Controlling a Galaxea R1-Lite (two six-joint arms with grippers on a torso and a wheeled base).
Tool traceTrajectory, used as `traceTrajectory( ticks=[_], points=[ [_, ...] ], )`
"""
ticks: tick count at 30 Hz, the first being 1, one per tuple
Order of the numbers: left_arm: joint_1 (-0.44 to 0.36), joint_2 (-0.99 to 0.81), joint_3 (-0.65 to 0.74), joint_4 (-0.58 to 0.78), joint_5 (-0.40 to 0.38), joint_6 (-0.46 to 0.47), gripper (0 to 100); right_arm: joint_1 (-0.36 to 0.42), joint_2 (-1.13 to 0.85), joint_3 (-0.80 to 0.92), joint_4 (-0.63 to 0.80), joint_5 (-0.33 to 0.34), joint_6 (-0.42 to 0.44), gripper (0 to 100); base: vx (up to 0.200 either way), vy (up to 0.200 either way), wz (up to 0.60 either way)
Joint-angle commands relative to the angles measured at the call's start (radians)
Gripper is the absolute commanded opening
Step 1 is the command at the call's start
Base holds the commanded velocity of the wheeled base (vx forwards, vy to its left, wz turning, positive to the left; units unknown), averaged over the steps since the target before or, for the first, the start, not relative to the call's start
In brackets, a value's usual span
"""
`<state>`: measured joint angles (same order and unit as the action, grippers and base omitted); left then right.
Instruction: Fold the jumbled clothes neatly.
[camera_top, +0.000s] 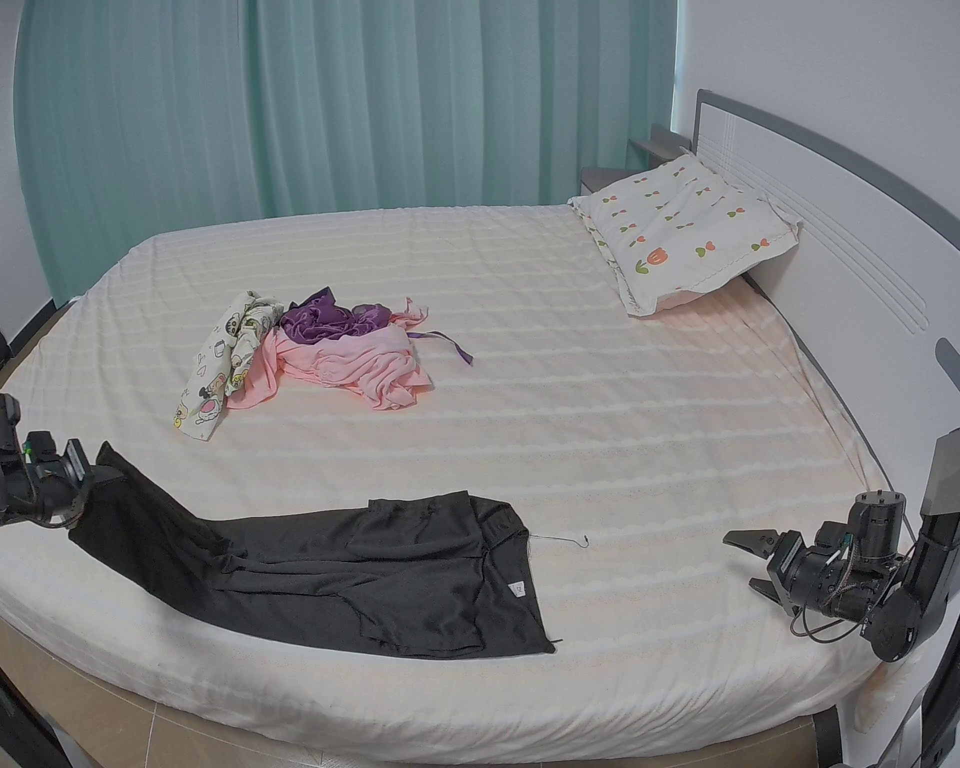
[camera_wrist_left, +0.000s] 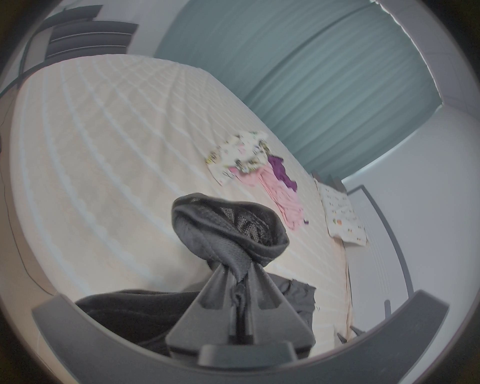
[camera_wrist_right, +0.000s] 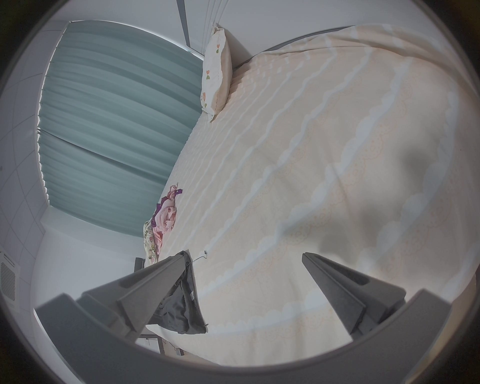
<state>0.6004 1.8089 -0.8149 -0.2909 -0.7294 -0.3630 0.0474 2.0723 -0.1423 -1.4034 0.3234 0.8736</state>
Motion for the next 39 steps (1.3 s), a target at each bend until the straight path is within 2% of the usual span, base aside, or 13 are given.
traceTrajectory(
  ticks=[1,7,8,10,11,12,15,16,21,24,27,35,39],
  points=[
    [-0.307,-0.152,0.066,0.045,0.137,-0.047,0,0.000,0.000,0.000,0.000,0.000,-0.001,100,0.000,0.000,0.00],
    [-0.680,-0.154,0.037,0.042,0.392,-0.208,0,-0.003,-0.001,0.001,0.000,0.000,-0.001,100,0.000,0.000,0.00],
    [-0.688,-0.152,0.036,0.042,0.398,-0.209,0,-0.003,-0.001,0.001,-0.002,0.000,-0.001,100,0.000,0.000,0.00],
    [-0.817,-0.123,0.017,0.047,0.462,-0.241,0,-0.001,0.000,0.001,0.000,0.000,-0.001,100,0.000,0.000,0.00],
    [-0.823,-0.122,0.016,0.047,0.464,-0.244,0,-0.001,0.000,0.001,0.000,0.000,-0.001,100,0.000,0.000,0.00],
    [-0.907,-0.088,-0.006,0.045,0.496,-0.278,0,-0.001,0.000,0.001,0.000,0.000,-0.001,100,0.000,0.000,0.00],
    [-0.972,-0.051,-0.036,0.047,0.538,-0.315,0,-0.001,0.002,0.001,0.000,0.000,-0.001,100,0.000,0.000,0.00],
    [-1.022,-0.010,-0.069,0.045,0.577,-0.340,0,-0.001,0.002,0.001,0.000,0.000,-0.001,100,0.000,0.000,0.00],
    [-1.108,0.075,-0.139,0.038,0.619,-0.386,0,0.000,0.003,0.000,0.000,0.000,-0.001,100,0.000,0.000,0.00],
    [-1.137,0.118,-0.202,0.035,0.668,-0.452,0,0.000,0.005,0.000,0.000,0.000,-0.001,100,0.000,0.000,0.00],
    [-1.156,0.151,-0.245,0.035,0.671,-0.493,0,0.000,0.005,-0.002,0.000,0.000,-0.001,100,0.000,0.000,0.00],
    [-1.237,0.216,-0.302,0.032,0.679,-0.525,0,0.002,0.015,-0.006,-0.002,0.000,-0.002,100,0.000,0.000,0.00],
    [-1.242,0.253,-0.334,0.033,0.689,-0.527,0,0.000,0.015,-0.005,-0.002,0.000,-0.001,100,0.000,0.000,0.00]
  ],
)
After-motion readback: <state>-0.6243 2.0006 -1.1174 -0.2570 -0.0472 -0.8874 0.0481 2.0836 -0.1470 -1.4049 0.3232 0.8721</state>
